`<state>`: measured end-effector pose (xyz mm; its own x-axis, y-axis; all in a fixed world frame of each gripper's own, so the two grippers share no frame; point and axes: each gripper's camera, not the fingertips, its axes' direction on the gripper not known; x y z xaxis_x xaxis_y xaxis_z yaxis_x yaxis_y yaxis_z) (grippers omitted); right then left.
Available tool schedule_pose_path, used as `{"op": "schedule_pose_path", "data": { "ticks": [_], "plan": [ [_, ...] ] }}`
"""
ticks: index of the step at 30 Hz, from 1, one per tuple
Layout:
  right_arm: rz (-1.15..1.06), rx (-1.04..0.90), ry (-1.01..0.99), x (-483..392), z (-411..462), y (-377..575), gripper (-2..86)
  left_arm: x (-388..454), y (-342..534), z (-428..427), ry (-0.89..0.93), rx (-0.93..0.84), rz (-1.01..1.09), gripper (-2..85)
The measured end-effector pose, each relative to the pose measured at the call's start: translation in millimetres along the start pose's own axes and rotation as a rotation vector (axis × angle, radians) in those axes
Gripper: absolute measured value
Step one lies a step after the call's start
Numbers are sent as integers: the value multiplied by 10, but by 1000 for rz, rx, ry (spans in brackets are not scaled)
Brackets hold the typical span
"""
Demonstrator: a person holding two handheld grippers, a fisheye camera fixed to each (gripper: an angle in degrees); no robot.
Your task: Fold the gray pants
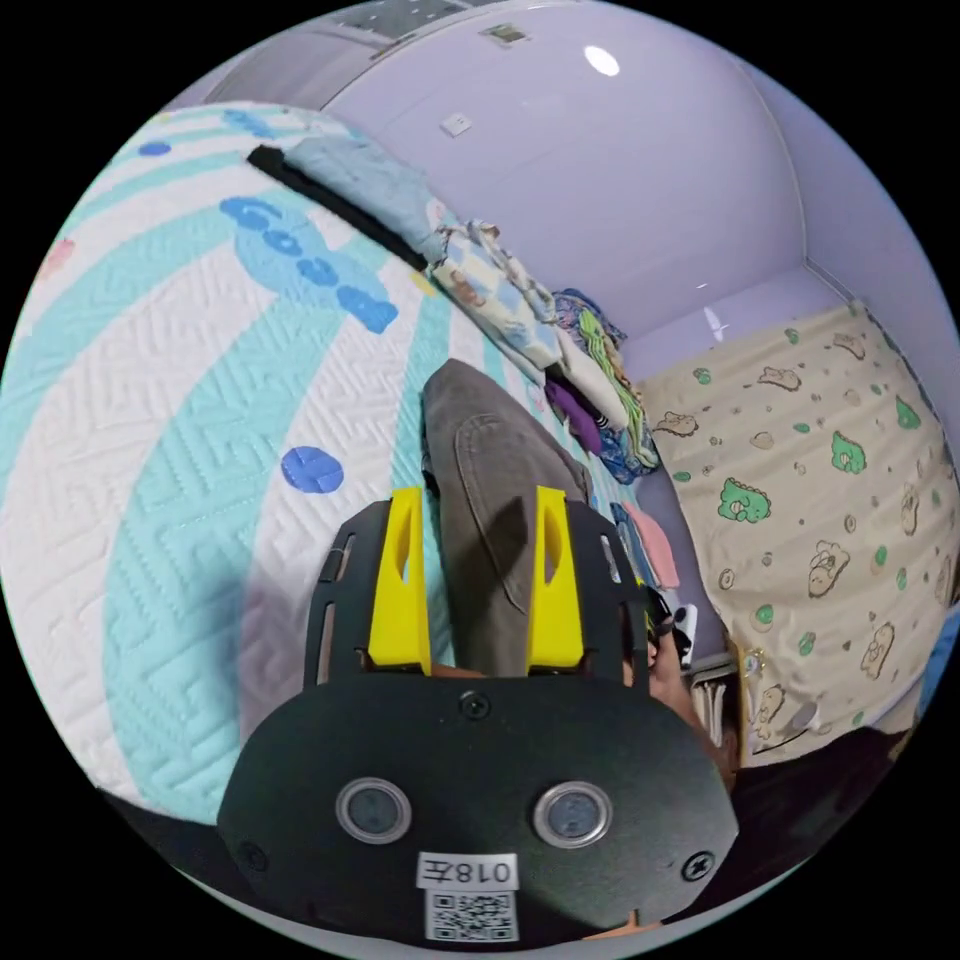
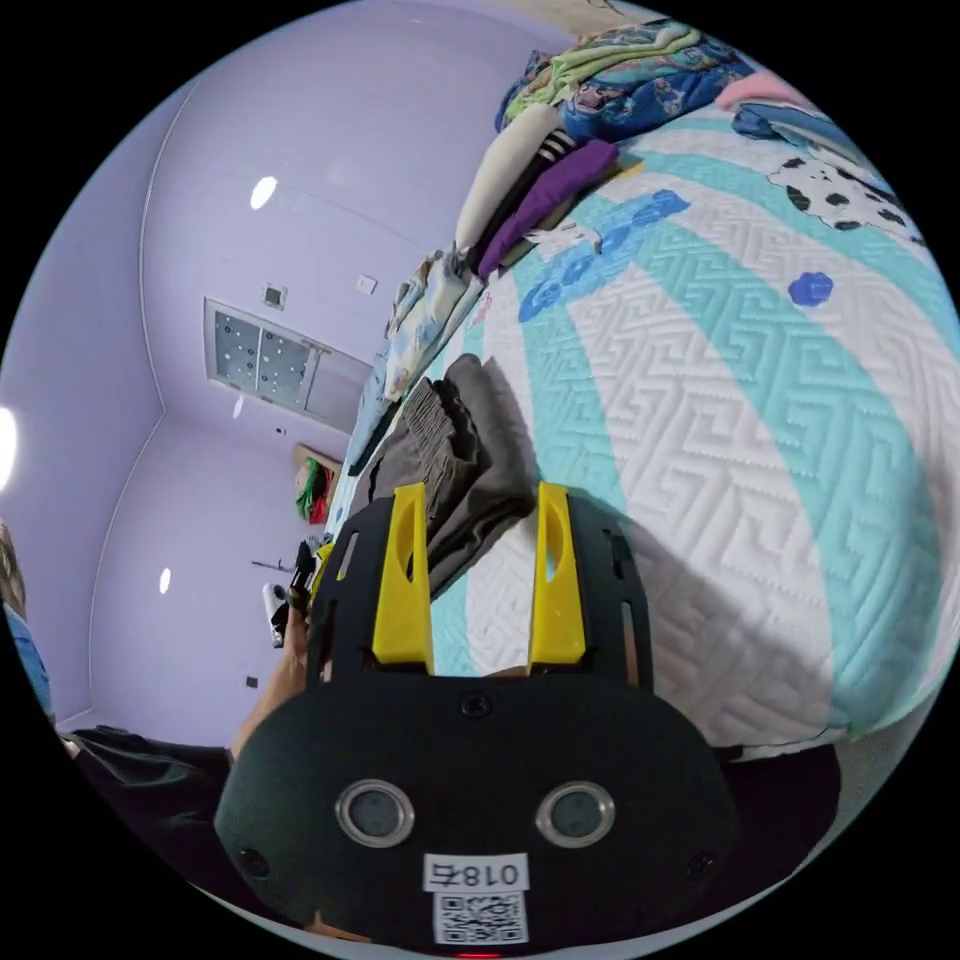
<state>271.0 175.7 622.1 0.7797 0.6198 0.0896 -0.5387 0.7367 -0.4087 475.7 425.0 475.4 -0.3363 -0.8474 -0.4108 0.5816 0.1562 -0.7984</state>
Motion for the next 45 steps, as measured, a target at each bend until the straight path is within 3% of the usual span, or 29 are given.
{"op": "schedule_pose_path", "data": {
  "ticks": [12,17,26,31,38,45],
  "plan": [
    [232,12,-215,298,188,116,129,-870,-593,750,179,-177,-103,153],
    [219,-6,-246,242,459,-2,143,-1072,-644,822,154,-228,-121,86],
    [181,-34,-212,85,939,-104,165,-1068,-376,581,168,-130,-86,55],
    [131,-79,-99,-68,1288,-129,96,-1231,-58,424,140,-70,-130,55],
    [-119,-83,-76,-771,1626,133,80,-1404,505,-137,91,46,-135,55],
    [-295,-162,-183,-1565,2383,439,79,-1725,998,-1082,55,237,-129,54]
  ]
}}
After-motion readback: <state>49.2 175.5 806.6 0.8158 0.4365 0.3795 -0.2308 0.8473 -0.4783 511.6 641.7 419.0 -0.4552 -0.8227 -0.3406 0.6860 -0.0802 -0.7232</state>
